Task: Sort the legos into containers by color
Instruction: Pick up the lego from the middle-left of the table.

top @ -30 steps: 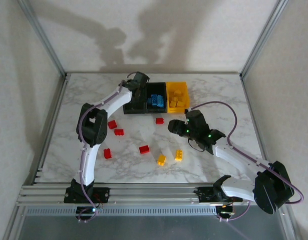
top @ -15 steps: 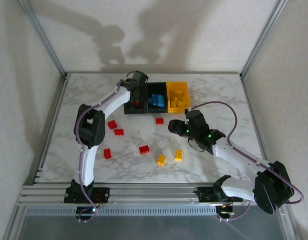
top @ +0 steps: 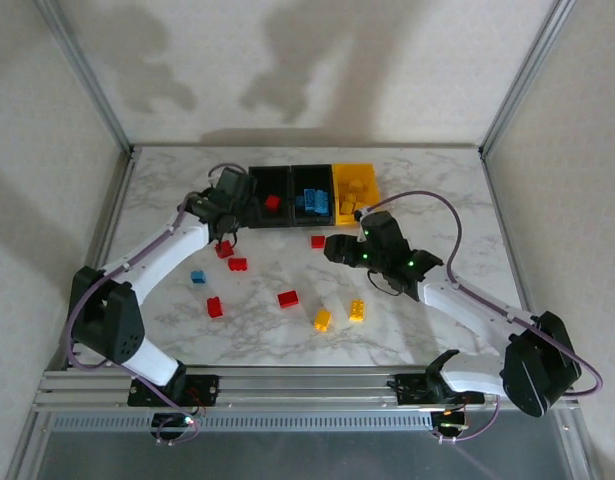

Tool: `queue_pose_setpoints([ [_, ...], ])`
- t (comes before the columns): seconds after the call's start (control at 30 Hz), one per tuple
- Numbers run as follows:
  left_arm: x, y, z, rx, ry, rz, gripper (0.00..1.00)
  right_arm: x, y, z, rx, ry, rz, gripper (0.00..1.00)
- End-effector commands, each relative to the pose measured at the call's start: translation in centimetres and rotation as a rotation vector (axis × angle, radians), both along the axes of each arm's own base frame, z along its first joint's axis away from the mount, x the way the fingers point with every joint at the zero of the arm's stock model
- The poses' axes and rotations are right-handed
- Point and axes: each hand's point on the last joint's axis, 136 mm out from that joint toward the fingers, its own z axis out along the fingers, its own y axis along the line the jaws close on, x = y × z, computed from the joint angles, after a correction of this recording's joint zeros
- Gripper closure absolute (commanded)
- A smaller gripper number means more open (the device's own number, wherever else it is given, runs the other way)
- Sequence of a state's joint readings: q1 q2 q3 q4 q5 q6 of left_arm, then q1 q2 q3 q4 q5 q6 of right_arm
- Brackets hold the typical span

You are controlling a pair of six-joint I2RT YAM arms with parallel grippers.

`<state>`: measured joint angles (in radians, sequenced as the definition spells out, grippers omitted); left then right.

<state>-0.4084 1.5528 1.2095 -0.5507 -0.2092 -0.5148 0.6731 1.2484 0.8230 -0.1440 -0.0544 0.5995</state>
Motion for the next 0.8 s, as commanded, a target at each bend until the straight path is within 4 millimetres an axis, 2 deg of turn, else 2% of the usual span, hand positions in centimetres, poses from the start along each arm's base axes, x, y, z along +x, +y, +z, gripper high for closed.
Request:
queue_pose_setpoints([
  [0.0,-1.3,3.2,-2.4,0.034,0.027,0.110,0.19,0.3,1.5,1.3,0.013,-0.036,0.048,0.34],
  [0.17,-2.4,4.7,-5.8,0.027,0.065,0.167,0.14,0.2,1.2,1.0,0.008,-0.028,0.035,0.34],
  [0.3,-2.4,4.4,-8.2,0.003,0.103,0.163,0.13,0.1,0.8,0.7,0.008,-0.020,0.015,0.34],
  [0.43,-1.9,4.1,-9.5,-0.006,0.122,0.160,0.12,0.1,0.6,0.5,0.001,-0.016,0.005,0.35],
  [0.67,-1.5,5.1,-12.2,0.019,0.171,0.190,0.17,0.1,0.4,0.5,-0.002,-0.016,-0.004,0.35],
  [0.77,-1.4,5.1,-13.1,0.024,0.189,0.188,0.23,0.1,0.3,0.3,-0.004,-0.014,-0.009,0.35],
])
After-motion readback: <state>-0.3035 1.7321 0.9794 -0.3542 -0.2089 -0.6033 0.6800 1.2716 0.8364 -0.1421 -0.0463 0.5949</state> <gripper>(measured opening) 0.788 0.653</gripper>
